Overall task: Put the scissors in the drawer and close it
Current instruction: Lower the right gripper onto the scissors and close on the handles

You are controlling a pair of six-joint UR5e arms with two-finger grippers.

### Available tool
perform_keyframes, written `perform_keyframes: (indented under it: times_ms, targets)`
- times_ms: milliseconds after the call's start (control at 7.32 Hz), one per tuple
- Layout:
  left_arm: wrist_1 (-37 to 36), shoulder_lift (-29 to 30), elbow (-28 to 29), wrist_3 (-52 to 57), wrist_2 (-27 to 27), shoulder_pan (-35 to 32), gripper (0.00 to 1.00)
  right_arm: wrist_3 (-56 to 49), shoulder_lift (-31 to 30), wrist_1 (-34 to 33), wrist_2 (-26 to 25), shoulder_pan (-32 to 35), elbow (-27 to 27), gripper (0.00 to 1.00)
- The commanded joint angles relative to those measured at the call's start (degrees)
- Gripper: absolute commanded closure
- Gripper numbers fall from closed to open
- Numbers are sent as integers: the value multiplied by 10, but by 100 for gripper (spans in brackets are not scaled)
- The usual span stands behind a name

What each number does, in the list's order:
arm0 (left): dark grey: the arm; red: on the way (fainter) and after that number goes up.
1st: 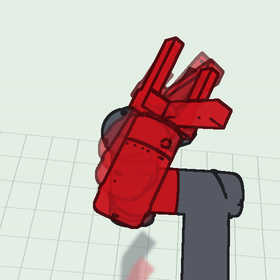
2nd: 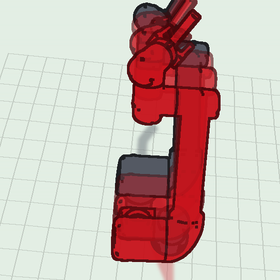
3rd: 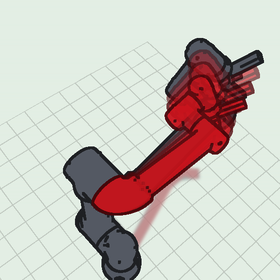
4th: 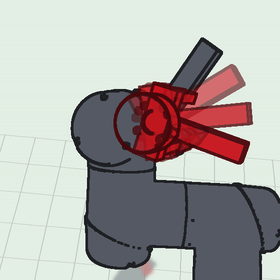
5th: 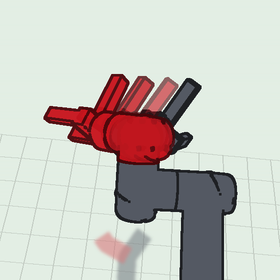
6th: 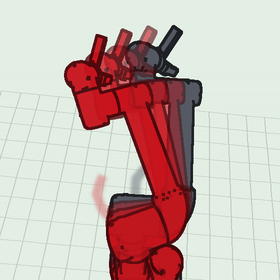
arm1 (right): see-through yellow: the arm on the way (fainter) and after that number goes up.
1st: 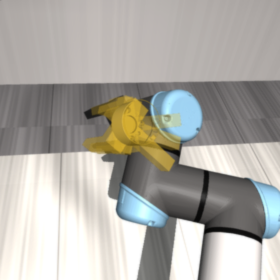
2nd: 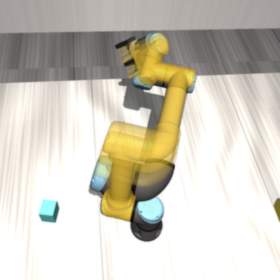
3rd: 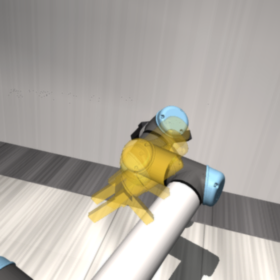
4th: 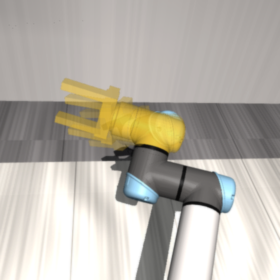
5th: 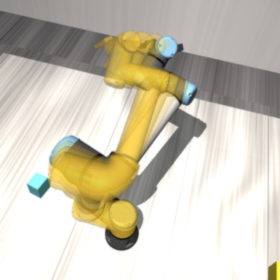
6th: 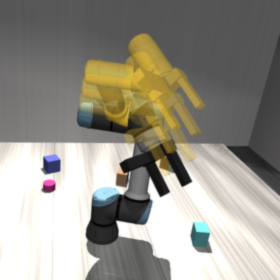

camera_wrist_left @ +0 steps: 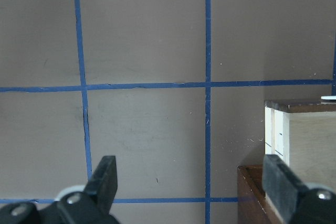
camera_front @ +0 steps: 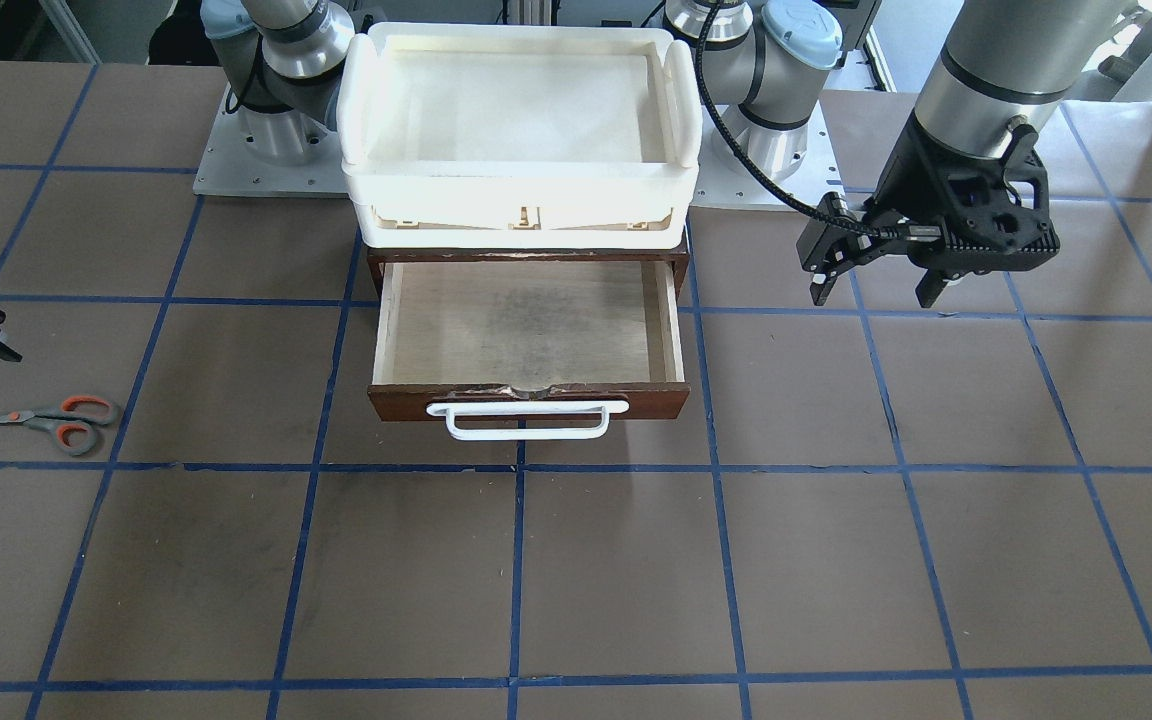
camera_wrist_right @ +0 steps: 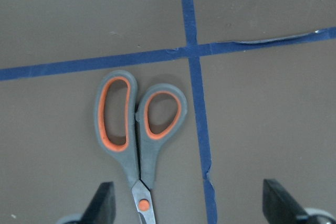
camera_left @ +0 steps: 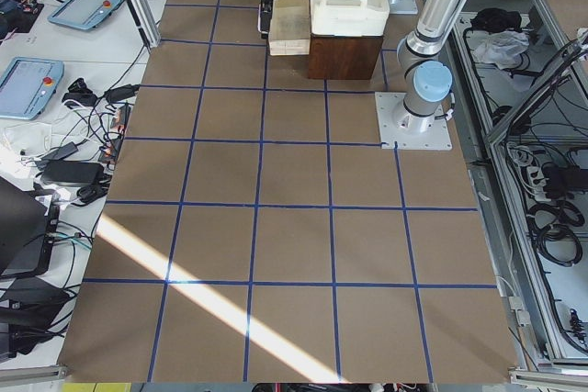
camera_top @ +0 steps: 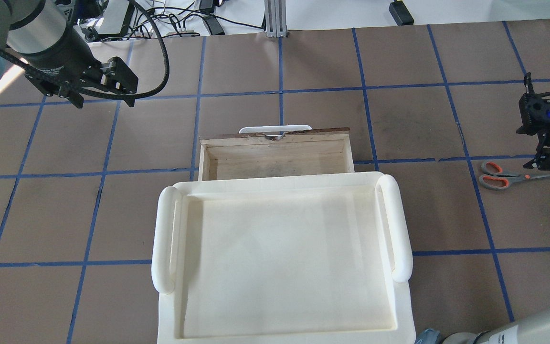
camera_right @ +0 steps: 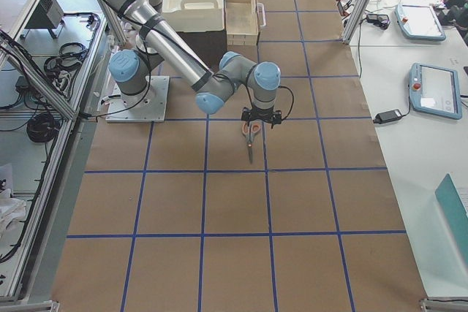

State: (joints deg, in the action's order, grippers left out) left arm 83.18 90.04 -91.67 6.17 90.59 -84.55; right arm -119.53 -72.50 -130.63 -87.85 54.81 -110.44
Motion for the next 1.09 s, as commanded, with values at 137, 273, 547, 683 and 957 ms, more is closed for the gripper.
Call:
perform_keyframes:
  times_ms: [137, 273, 547, 683, 957]
  targets:
    - [-3, -3, -11, 1, -1, 0, 0, -32, 14, -73, 1, -3, -52, 0]
    - [-3, -4, -11, 1, -1, 0, 0, -33, 17, -70, 0, -5, -54, 0]
    - [-4, -5, -11, 1, -1, 0, 0, -33, 19, -73, 3, -12, -58, 0]
    - [-3, -5, -11, 1, 0, 0, 0, -46, 25, -78, 4, -16, -57, 0]
    - [-5, -3, -11, 1, -1, 1, 0, -47, 35, -78, 3, -24, -57, 3]
